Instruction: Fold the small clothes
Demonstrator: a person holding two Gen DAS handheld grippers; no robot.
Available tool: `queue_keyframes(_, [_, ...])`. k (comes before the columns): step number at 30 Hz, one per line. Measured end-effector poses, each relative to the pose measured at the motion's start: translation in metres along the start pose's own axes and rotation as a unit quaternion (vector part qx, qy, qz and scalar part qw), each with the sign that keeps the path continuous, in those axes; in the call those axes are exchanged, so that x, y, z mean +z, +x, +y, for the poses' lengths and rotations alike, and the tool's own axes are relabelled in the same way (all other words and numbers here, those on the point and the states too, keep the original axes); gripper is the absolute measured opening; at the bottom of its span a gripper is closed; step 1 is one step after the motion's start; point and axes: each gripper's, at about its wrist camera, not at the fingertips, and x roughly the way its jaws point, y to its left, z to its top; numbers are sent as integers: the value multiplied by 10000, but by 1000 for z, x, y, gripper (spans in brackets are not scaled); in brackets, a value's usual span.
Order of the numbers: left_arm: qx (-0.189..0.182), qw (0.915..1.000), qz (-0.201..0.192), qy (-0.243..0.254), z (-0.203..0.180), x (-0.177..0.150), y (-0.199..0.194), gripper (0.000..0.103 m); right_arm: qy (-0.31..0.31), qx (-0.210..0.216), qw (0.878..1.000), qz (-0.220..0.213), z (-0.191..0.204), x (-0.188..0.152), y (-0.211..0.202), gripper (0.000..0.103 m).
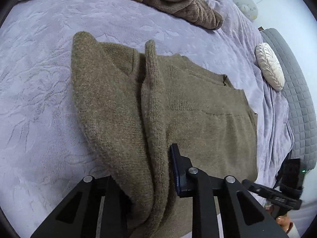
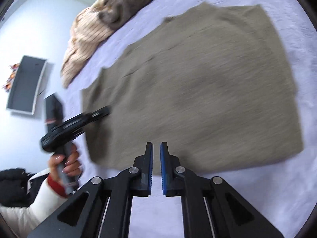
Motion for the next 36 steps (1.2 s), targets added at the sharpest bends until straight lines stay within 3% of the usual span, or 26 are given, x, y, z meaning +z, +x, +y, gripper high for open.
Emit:
queue_keyframes(3, [-193, 9996, -199, -61, -15, 4, -14, 20, -13, -398, 9984, 409, -48, 1, 24, 7])
queue_keyframes(5, [-278, 9990, -356, 53, -34, 8, -24, 19, 333, 5, 9980, 539, -70, -4, 35, 5])
queue_keyframes(7, [-351, 9980, -482, 230, -61, 14, -29, 17, 592, 407, 9966, 407, -85, -7, 34, 3])
queue_keyframes(11, [-477, 9953, -493, 680, -130, 24, -20, 17, 774, 741, 9938, 283, -98, -13, 34, 3])
queue_keyframes(17, [-28, 9836, -51, 1804, -239, 9, 51, 17, 784, 1004, 9915, 272, -113, -20, 26, 3])
queue_keyframes(23, [1164, 9576, 325, 2617, -292, -29, 129, 17, 1162, 1501, 9816, 213, -141, -25, 26, 2])
queue_keyframes(25, [1365, 9527, 233, 2704, -297, -36, 133, 26, 1325, 1668, 9768, 201, -149, -27, 26, 2])
queue_keyframes(27, [1295, 9544, 270, 2677, -300, -38, 131, 58, 1452, 1815, 9724, 219, -157, -29, 25, 2])
queue_keyframes(28, [1264, 9552, 270, 2664, -304, -39, 129, 64, 1504, 1876, 9703, 249, -159, -29, 24, 2])
queue_keyframes(30, [1283, 9519, 152, 2780, -313, -43, 124, 66, 1559, 1918, 9687, 237, -165, -28, 14, 6])
queue_keyframes(31, [1304, 9483, 111, 2891, -318, -45, 121, 66, 1583, 1913, 9686, 113, -169, -27, 5, 11])
queue_keyframes(33, [1257, 9440, 87, 3050, -328, -49, 115, 66, 1689, 1867, 9676, -174, -180, -22, -13, 11])
queue_keyframes(36, [925, 9481, 124, 3040, -337, -51, 103, 66, 1934, 1889, 9618, -431, -205, -14, -33, 10])
